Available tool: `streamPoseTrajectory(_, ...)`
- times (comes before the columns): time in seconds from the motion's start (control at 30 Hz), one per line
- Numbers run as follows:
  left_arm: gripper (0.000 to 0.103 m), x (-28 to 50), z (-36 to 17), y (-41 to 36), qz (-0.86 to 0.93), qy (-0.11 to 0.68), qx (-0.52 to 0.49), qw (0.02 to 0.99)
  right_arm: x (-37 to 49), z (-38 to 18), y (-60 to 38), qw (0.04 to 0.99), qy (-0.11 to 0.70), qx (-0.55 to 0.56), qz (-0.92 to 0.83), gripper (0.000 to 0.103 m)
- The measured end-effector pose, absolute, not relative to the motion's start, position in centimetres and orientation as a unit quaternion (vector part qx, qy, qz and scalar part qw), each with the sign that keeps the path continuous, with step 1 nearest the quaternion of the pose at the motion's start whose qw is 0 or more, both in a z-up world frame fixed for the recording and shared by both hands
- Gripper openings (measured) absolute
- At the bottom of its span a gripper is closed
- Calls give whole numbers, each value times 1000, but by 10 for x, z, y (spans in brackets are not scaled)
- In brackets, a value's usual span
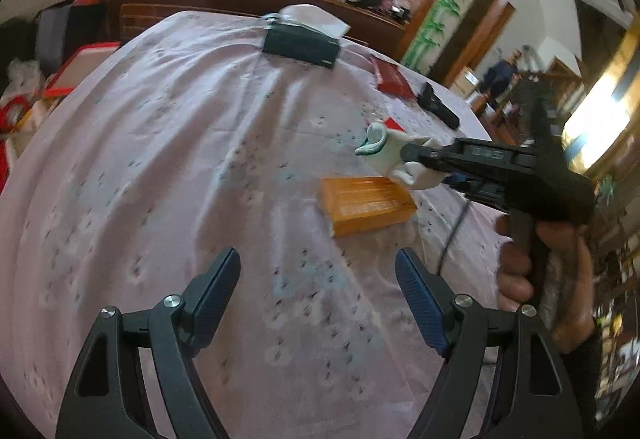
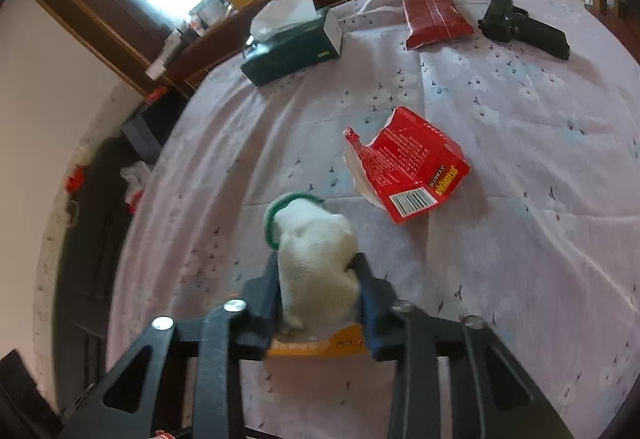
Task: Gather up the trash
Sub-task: 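Grasp the orange medicine box with the left tool while the right tool grasps the white glove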
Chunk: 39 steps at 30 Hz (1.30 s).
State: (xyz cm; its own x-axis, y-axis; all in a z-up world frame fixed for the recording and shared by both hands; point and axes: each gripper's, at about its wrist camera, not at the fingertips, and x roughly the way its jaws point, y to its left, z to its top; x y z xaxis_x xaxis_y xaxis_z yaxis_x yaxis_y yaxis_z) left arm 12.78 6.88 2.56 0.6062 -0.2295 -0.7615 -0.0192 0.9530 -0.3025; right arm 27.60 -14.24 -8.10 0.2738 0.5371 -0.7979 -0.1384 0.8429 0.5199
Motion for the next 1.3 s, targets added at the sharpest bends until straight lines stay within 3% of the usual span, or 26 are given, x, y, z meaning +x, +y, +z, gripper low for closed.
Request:
streamPoseTrajectory(0.4, 78, 220, 7, 6, -175, 475, -9, 862, 193, -6, -249, 839, 450, 249, 177, 28)
streamPoseTrajectory(0.7, 78, 278, -33, 0, -212, 522, -5, 826, 160, -1, -289, 838, 430, 287, 177, 28)
streamPoseTrajectory(0.87, 78, 256, -36, -2, -238, 540, -14, 807, 151, -2, -295, 836, 428, 290, 185, 28)
streamPoseTrajectory(1.13, 78, 218, -37, -41, -198, 516, 103, 827, 135, -2, -301, 835, 425, 297, 187, 28)
streamPoseTrajectory(1.2, 74, 219, -38, -48, -173, 506, 117, 837, 127, 0, -304, 837, 424, 296, 181, 28)
streamPoseTrajectory(1.27, 52, 219, -38, -51, -154, 499, 126, 843, 120, 1, -308, 837, 423, 298, 177, 28)
streamPoseTrajectory(1.3, 52, 219, -39, -52, -148, 500, 132, 843, 115, 1, -312, 836, 424, 301, 177, 28)
